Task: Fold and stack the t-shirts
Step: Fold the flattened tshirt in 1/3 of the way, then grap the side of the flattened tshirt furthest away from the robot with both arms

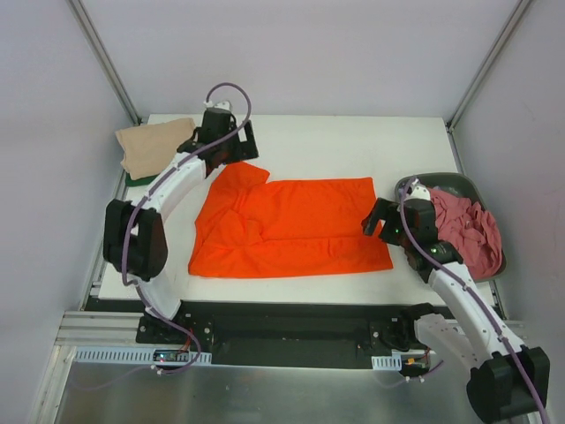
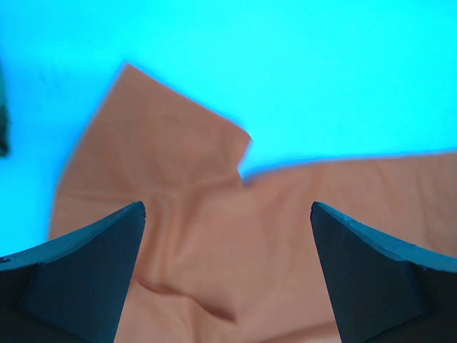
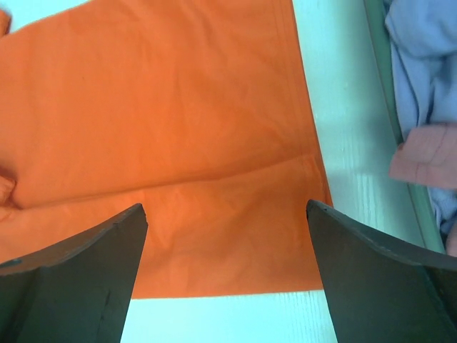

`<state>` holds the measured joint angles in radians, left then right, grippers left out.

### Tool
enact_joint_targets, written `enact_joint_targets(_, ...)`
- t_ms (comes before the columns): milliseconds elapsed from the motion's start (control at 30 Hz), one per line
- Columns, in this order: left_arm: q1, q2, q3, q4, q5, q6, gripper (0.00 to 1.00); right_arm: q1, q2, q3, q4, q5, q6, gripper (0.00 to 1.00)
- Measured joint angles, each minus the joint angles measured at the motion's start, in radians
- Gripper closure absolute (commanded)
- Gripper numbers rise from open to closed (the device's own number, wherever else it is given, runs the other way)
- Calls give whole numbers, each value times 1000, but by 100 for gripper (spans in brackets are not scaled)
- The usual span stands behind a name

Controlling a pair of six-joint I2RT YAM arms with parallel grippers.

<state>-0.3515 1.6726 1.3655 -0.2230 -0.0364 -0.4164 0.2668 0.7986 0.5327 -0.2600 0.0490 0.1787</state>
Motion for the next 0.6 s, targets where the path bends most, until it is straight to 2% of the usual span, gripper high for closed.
enact_joint_targets(267, 172, 391, 423, -114, 40, 70, 12, -1, 277, 259, 2, 60, -36, 4)
enact_joint_targets(433, 169, 642, 710, -216, 61, 148, 13, -2, 423, 374, 2, 105, -60, 4)
enact_joint_targets(600, 156, 771, 832, -281, 26, 187, 23, -2, 484, 383, -6, 113, -69, 4)
